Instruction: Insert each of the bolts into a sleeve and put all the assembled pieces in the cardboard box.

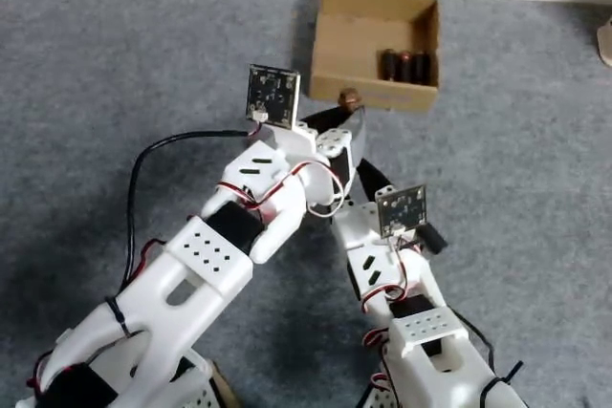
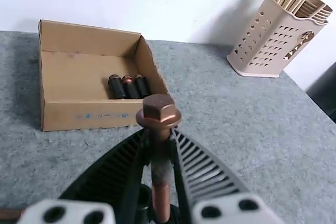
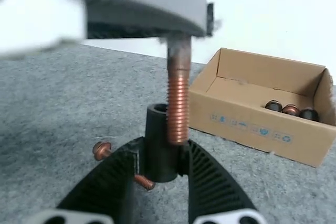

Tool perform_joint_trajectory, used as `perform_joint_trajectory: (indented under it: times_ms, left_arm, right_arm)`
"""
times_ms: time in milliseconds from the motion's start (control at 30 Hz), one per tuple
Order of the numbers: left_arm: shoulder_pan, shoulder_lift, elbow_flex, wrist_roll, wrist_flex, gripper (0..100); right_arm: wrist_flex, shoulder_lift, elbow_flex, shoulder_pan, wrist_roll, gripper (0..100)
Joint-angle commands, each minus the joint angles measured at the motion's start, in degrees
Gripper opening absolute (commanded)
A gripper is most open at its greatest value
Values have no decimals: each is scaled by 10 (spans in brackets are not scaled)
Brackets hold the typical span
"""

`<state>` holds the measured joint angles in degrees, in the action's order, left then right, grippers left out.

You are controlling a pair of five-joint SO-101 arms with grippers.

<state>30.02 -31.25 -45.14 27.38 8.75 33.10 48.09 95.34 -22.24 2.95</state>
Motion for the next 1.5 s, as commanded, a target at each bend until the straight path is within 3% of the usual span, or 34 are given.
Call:
perform_joint_trajectory:
  times_ms: [0,533,1467]
  left_arm:
    - [0,-24,21,-3,-21,5]
    - [-22,-24,80,-5,-18,5]
    - [-6,-20,-18,-38,-18,5]
  right_arm:
    - [0,8,56,-4,8,4]
    - [0,8,56,-3,8,4]
    - [0,7,56,-2,8,4]
